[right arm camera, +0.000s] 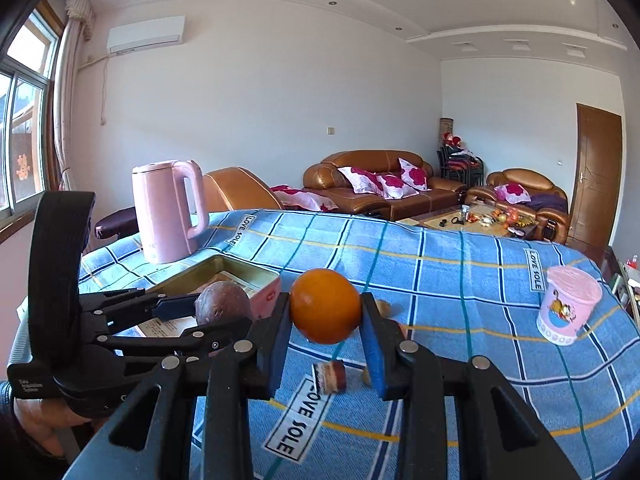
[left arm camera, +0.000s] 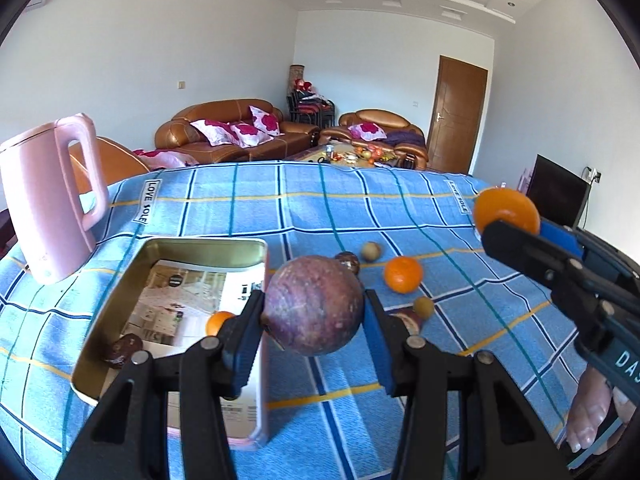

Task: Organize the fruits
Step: 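Carry the purple fruit with left gripper while right carries orange to tin, then open the left gripper over the tin while right drops the orange in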

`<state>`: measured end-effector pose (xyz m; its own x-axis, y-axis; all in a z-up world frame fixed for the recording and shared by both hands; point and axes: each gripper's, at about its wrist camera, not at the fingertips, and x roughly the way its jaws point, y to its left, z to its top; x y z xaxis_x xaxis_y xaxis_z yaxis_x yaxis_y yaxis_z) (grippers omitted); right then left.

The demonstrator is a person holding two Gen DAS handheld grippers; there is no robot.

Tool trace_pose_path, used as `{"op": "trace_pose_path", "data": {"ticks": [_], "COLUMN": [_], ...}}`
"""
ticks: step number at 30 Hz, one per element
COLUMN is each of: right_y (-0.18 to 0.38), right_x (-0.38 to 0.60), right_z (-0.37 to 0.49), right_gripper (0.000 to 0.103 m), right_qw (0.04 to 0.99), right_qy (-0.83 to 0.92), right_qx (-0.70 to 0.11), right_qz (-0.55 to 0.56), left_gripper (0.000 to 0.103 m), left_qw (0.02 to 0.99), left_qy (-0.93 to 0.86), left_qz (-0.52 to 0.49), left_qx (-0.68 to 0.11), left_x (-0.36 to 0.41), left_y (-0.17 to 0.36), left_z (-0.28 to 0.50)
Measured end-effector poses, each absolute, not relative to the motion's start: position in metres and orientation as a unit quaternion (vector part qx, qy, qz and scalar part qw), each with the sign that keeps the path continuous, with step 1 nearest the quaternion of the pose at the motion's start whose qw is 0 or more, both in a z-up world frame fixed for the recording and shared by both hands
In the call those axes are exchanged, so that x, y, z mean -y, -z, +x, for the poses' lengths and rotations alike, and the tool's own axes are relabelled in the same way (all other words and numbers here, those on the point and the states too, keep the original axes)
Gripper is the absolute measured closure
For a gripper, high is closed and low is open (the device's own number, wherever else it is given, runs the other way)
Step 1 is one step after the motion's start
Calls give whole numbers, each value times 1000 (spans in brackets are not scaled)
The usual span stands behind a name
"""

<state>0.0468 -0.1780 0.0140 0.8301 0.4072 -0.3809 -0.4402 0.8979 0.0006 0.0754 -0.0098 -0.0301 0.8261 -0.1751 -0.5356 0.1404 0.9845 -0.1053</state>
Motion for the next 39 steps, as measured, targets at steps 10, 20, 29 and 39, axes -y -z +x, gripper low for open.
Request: {"op": "trace_pose_path", "data": {"ticks": [10,20,29,39], "right_y": [-29,0,36,57], "right_x": [112,66,45,35], "right_z": [65,88,101,105], "right_gripper": [68,67,67,67], "right_qw": [940,923,906,897], "right_qy": [-279,-304,-316,-319], "right_qx": [-187,-222,-265,-291], "right_qz": [-66,-84,-91,-96], "left_gripper": [53,53,53,53], "left_qw": [959,952,945,940], "left_qy": [20,-10,-16,-23], "left_qz": [-39,-40,-43,-38], "left_qx": [-280,-302,-324,-339], "left_x": [-49,-82,-94,-96], "left_y": [32,50,65,76], "left_z": [92,107,118,124]}}
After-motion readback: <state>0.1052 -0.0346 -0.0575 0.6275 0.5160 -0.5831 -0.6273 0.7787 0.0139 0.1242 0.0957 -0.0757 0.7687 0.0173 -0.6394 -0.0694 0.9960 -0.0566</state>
